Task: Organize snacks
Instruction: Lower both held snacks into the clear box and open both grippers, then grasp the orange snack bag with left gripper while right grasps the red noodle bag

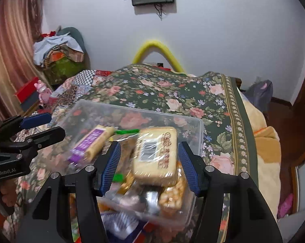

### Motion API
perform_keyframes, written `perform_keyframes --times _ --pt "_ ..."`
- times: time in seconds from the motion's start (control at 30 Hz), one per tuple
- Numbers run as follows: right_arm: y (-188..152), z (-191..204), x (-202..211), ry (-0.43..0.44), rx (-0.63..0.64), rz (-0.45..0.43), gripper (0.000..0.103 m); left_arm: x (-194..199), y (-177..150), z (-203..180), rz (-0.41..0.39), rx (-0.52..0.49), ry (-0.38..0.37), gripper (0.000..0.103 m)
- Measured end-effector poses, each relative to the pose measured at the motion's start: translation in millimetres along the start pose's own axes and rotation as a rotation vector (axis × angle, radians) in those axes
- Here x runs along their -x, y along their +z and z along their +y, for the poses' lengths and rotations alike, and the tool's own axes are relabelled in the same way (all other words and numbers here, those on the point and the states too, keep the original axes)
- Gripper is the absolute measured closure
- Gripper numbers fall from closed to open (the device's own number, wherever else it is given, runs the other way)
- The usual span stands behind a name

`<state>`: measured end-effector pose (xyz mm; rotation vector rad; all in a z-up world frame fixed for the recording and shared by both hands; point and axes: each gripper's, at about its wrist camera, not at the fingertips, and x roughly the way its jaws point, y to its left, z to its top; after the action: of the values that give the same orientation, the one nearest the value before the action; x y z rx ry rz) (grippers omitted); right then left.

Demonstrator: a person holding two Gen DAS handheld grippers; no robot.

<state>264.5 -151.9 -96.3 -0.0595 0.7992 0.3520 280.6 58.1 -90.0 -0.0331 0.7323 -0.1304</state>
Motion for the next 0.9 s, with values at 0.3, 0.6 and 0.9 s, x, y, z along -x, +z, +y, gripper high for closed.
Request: perform_keyframes --times 0.3,0.6,0.9 --pt "-28 18 37 0.031 0.038 -0.02 0.044 29 -33 -3 0.042 -0.012 -0.016 0.031" --pt "-65 29 42 0.05 0.015 0.015 0.028 19 -83 -8 0.12 -0.004 0.001 0.03" --pt "-90 48 26 0.077 0.004 0.071 0.027 2 -113 -8 0.139 0.071 0.003 0.022"
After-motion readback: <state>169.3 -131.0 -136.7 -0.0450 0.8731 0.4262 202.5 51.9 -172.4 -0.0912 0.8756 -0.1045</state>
